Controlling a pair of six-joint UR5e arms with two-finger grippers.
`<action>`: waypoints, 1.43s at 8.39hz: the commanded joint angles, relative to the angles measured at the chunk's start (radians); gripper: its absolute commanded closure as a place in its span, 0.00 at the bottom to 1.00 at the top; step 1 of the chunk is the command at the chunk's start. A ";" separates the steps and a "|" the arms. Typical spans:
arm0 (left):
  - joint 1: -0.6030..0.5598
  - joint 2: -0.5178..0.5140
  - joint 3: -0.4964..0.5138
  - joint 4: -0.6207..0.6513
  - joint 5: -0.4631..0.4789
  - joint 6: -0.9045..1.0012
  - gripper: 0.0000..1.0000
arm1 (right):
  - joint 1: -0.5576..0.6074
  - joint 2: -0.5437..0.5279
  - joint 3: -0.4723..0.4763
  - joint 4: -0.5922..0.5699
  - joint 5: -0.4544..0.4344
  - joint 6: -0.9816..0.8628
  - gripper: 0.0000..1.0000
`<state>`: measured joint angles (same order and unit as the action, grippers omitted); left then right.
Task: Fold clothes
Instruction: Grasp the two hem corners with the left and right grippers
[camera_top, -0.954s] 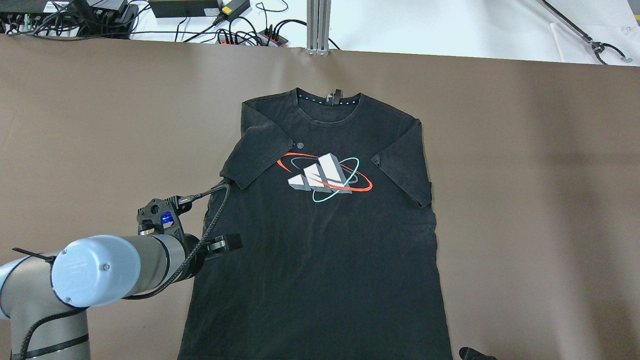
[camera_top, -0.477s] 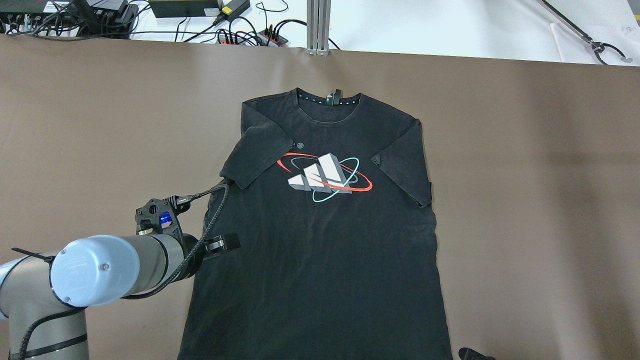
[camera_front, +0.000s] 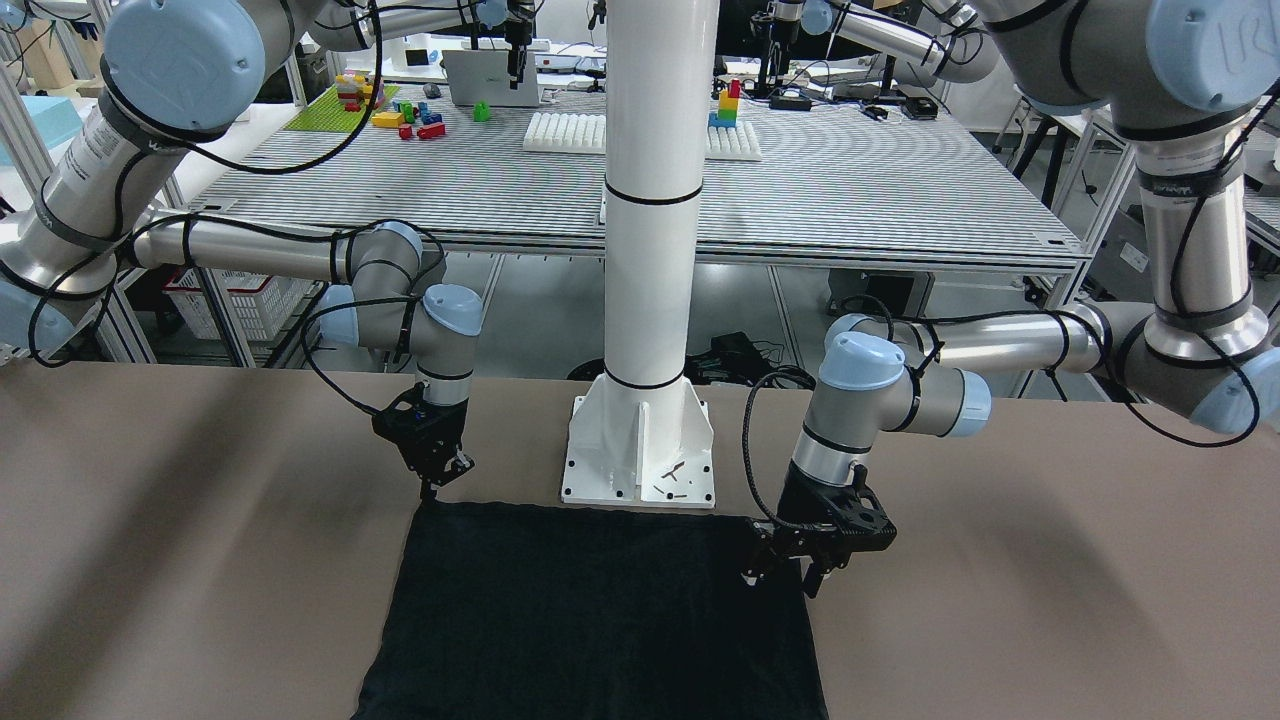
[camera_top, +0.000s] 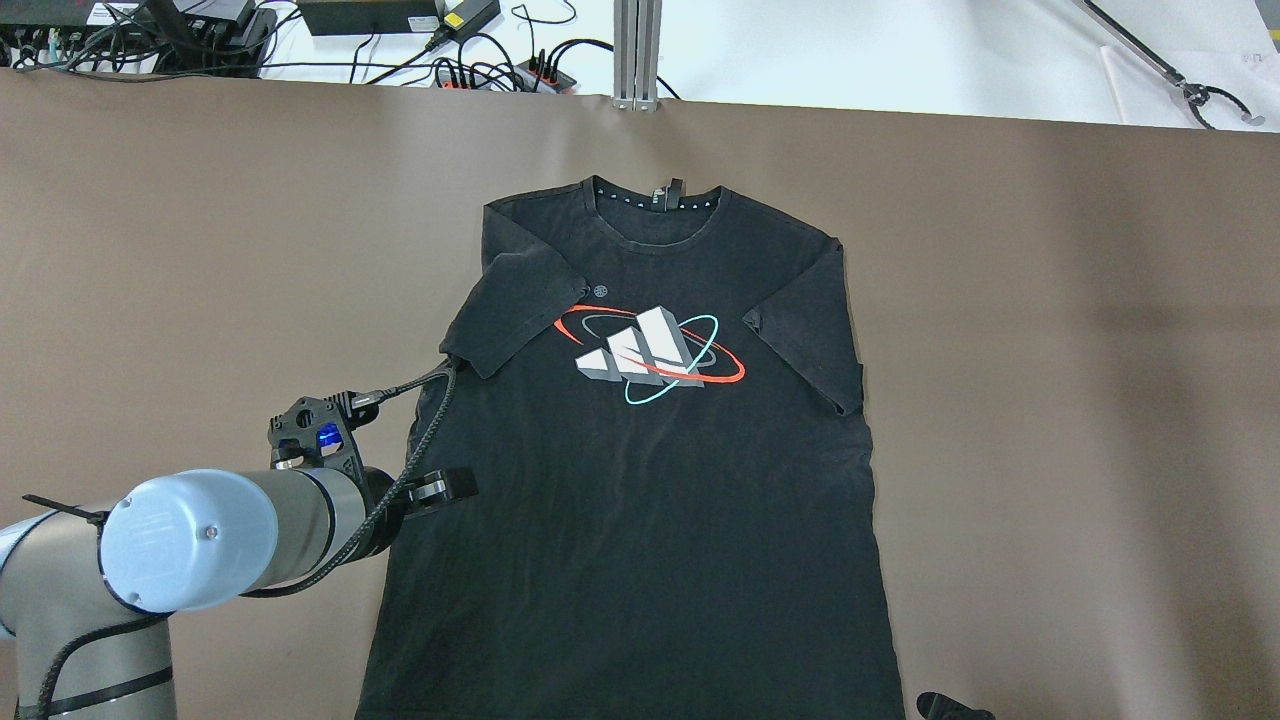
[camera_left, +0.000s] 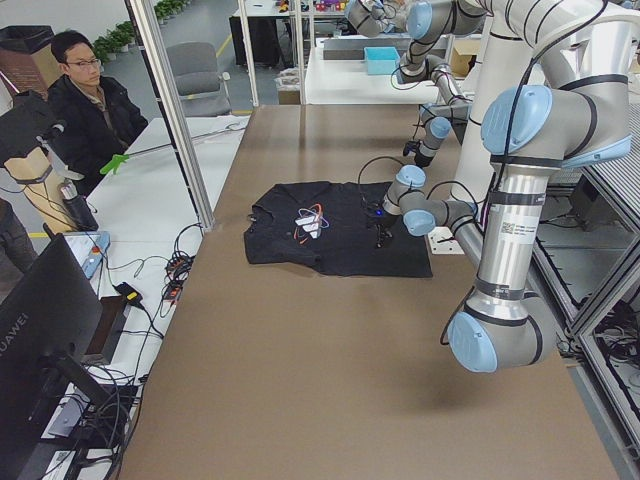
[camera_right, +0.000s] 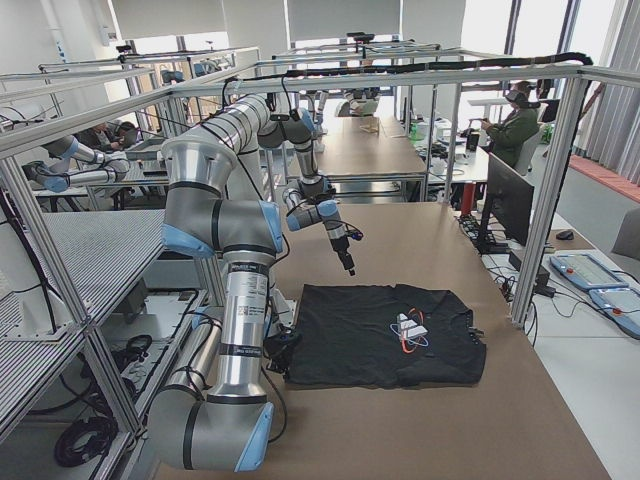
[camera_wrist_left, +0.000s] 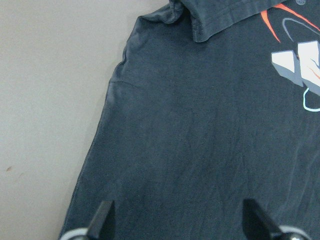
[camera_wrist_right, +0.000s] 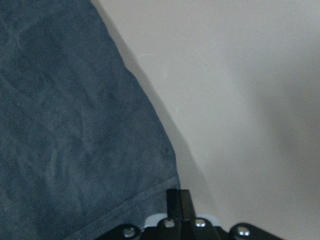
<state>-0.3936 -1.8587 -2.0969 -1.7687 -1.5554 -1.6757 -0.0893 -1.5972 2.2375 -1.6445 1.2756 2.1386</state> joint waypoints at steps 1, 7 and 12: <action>0.018 0.068 -0.053 0.000 0.012 -0.079 0.09 | 0.000 -0.003 0.039 -0.004 0.010 -0.002 1.00; 0.395 0.300 -0.057 -0.005 0.284 -0.343 0.43 | -0.003 0.008 0.037 0.000 0.008 0.003 1.00; 0.441 0.259 -0.057 -0.003 0.293 -0.346 0.48 | -0.003 0.009 0.036 0.000 0.008 0.000 1.00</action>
<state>0.0286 -1.5845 -2.1566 -1.7726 -1.2696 -2.0212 -0.0923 -1.5879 2.2742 -1.6445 1.2839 2.1402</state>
